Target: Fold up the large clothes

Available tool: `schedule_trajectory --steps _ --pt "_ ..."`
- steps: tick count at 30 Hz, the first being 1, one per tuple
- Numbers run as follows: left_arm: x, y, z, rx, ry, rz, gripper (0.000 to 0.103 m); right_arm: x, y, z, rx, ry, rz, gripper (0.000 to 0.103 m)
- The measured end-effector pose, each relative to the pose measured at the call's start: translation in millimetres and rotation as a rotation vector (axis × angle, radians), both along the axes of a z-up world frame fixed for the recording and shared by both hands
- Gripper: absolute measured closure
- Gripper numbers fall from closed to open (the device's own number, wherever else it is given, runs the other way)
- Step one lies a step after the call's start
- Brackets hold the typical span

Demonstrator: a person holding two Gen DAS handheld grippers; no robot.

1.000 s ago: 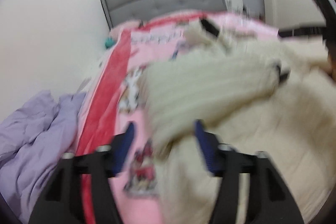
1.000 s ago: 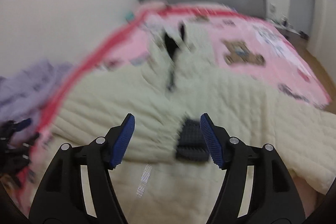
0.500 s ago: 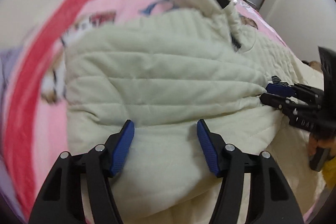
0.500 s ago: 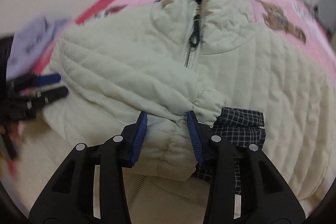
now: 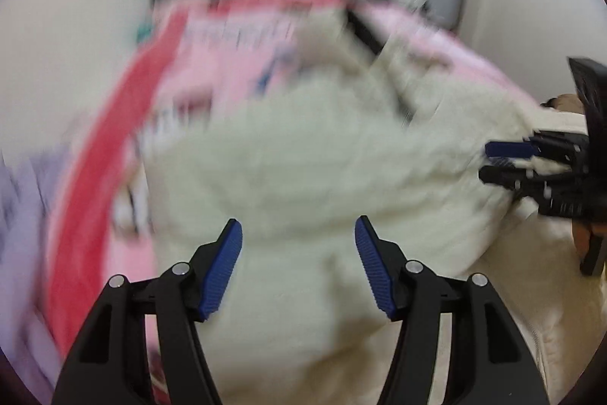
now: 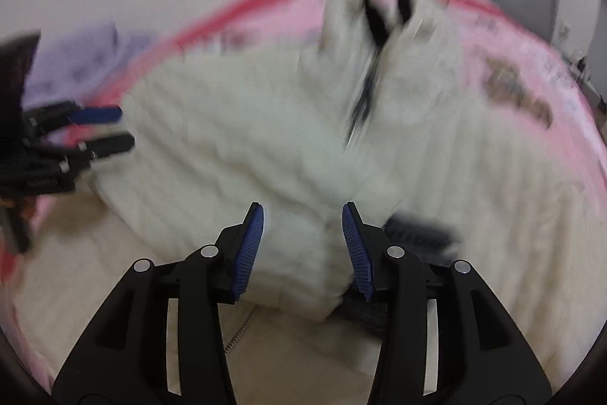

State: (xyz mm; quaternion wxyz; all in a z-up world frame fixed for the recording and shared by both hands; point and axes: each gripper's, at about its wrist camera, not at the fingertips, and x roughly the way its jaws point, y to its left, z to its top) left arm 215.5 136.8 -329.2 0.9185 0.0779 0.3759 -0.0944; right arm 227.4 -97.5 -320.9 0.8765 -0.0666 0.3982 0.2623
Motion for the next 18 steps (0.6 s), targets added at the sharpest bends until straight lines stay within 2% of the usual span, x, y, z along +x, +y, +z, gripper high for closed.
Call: schedule_trajectory --steps 1,3,5,7,11,15,18 --pt "4 -6 11 0.017 -0.036 -0.032 0.029 2 -11 18 0.041 -0.047 -0.026 0.035" --pt "27 -23 30 0.039 -0.055 -0.091 0.023 23 -27 45 0.099 -0.098 -0.054 0.024" --pt "67 -40 46 0.016 -0.076 -0.135 0.017 53 -31 60 0.058 -0.130 -0.059 0.024" --pt "108 -54 53 0.015 -0.109 -0.149 0.016 95 -29 70 -0.004 -0.157 -0.062 0.026" --pt "192 -79 50 0.093 -0.088 -0.172 0.016 175 -18 73 -0.094 -0.174 -0.095 0.029" --pt "242 -75 44 -0.013 -0.047 -0.157 0.016 232 -9 62 -0.116 -0.161 -0.093 0.032" --pt "267 -75 40 -0.058 -0.019 -0.143 0.016 258 5 50 -0.207 -0.180 -0.050 0.032"
